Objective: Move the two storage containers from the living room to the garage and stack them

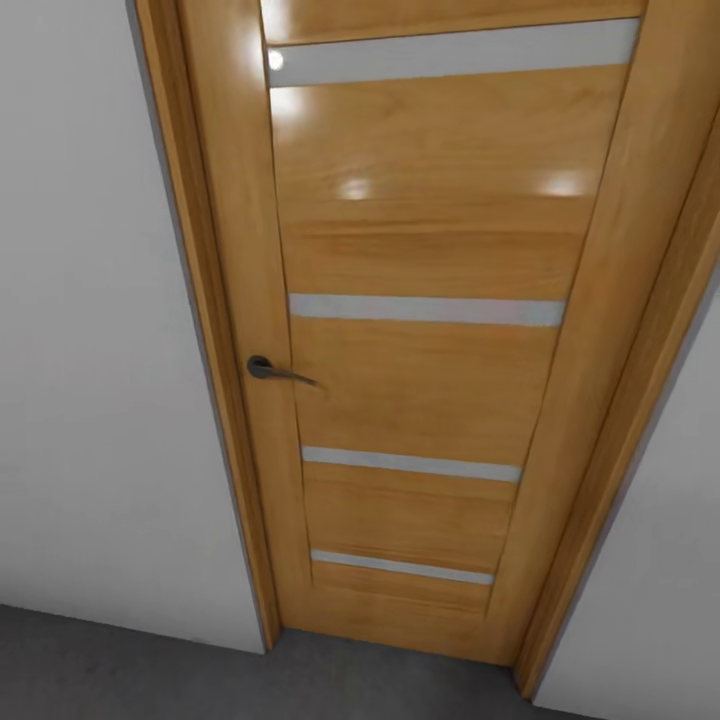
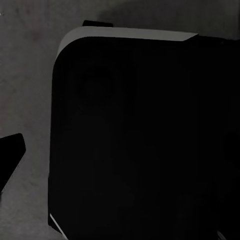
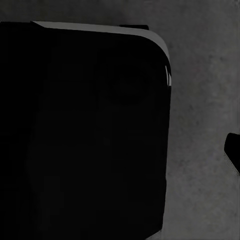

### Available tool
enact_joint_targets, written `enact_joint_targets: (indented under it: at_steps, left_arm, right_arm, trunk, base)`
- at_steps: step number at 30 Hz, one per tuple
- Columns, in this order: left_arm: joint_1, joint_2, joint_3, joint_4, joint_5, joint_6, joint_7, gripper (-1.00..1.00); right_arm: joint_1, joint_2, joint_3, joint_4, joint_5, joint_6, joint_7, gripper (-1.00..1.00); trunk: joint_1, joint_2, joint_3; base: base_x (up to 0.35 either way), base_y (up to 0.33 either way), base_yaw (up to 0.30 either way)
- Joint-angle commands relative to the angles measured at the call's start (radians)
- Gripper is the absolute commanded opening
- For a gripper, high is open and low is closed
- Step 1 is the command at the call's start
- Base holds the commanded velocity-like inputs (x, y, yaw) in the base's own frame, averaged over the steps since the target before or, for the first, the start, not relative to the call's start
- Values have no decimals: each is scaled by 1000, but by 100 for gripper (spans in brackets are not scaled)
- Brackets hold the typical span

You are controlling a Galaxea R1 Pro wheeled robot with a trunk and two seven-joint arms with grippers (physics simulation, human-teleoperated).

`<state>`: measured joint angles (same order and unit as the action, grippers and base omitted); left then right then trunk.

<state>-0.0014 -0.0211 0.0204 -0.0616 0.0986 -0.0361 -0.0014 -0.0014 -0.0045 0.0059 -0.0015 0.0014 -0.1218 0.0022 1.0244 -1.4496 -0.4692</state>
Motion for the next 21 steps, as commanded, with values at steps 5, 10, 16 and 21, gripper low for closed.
enact_joint_targets:
  at_steps: [5, 10, 16, 21]
  left_arm:
    - [0, 0, 1, 0, 10, -3, 0, 100]
    - [0, 0, 1, 0, 10, -4, 0, 100]
    - [0, 0, 1, 0, 10, -4, 0, 100]
    - [0, 0, 1, -1, 10, -4, 0, 100]
  right_arm:
    - [0, 0, 2, 0, 0, -3, 0, 100]
    - [0, 0, 1, 0, 0, -5, -1, 100]
    - [0, 0, 0, 0, 0, -6, -3, 100]
    - [0, 0, 0, 0, 0, -7, -4, 100]
  trunk:
    - [1, 0, -1]
    - [1, 0, -1]
    - [1, 0, -1]
    - [1, 0, -1]
  base:
    - [317, 0, 0]
    - [316, -4, 0]
    - [275, -87, 0]
    - [149, -88, 0]
